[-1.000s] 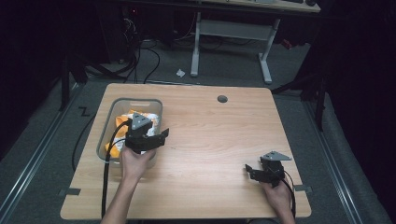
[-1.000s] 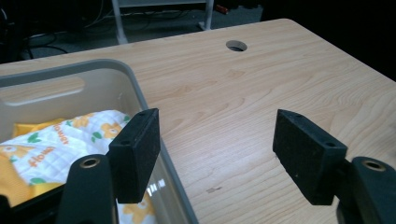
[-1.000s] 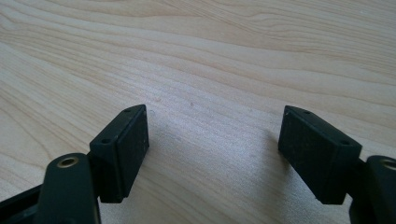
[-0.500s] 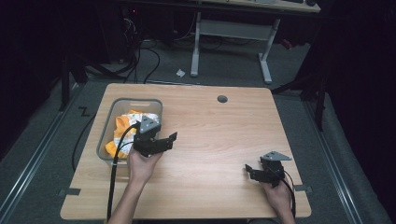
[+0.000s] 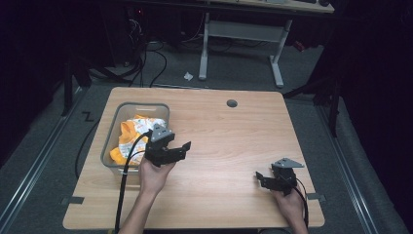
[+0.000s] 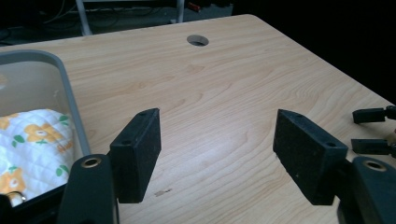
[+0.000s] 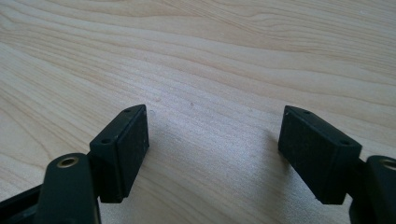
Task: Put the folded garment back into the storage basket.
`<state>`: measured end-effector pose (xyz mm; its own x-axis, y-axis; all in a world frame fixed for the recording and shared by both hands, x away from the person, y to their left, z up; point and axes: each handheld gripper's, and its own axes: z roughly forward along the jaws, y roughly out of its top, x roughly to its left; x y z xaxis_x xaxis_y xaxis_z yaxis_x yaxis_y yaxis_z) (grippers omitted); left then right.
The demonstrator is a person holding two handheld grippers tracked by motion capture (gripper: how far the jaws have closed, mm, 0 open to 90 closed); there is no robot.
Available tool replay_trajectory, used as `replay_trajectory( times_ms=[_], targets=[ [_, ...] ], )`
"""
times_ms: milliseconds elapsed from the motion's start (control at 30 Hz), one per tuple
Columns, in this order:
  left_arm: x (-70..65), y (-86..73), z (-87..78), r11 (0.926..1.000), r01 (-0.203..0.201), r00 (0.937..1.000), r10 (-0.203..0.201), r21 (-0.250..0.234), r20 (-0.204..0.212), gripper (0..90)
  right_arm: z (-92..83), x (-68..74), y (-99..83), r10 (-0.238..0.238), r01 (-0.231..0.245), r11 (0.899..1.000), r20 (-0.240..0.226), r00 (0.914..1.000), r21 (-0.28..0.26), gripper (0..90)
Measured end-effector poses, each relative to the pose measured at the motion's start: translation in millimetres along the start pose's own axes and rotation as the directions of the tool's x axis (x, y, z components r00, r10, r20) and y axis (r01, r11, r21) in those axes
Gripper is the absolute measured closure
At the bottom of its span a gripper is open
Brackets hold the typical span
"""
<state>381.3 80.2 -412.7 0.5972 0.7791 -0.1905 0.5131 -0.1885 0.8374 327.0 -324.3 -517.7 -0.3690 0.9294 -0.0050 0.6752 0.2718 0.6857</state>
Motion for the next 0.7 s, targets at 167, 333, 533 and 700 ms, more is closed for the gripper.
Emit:
replay_trajectory(
  times_ms=[167, 333, 533, 700],
  targets=[
    [-5.4, -5.6, 7.0, 0.9992, -0.026, 0.9995, 0.027, 0.029, -0.015, 33.3, 0.0, 0.0, 0.0, 0.000, 0.000, 1.000, 0.000, 1.0000, 0.000, 24.9],
    [-12.3, -12.8, 14.3, 0.9971, -0.051, 0.9986, 0.052, 0.056, -0.011, 33.2, 0.0, 0.1, 0.0, 0.001, -0.001, 1.000, 0.000, 1.0000, 0.000, 24.9],
    [-15.5, -15.4, 15.7, 0.9971, -0.055, 0.9985, 0.055, 0.053, -0.004, 33.1, 0.0, 0.0, 0.0, 0.000, 0.000, 1.000, 0.000, 1.0000, 0.000, 24.9],
    [-18.0, -18.0, 16.2, 0.9978, -0.047, 0.9989, 0.047, 0.048, 0.005, 33.1, 0.0, 0.0, 0.0, 0.001, -0.001, 1.000, 0.000, 1.0000, 0.000, 24.8]
  ],
)
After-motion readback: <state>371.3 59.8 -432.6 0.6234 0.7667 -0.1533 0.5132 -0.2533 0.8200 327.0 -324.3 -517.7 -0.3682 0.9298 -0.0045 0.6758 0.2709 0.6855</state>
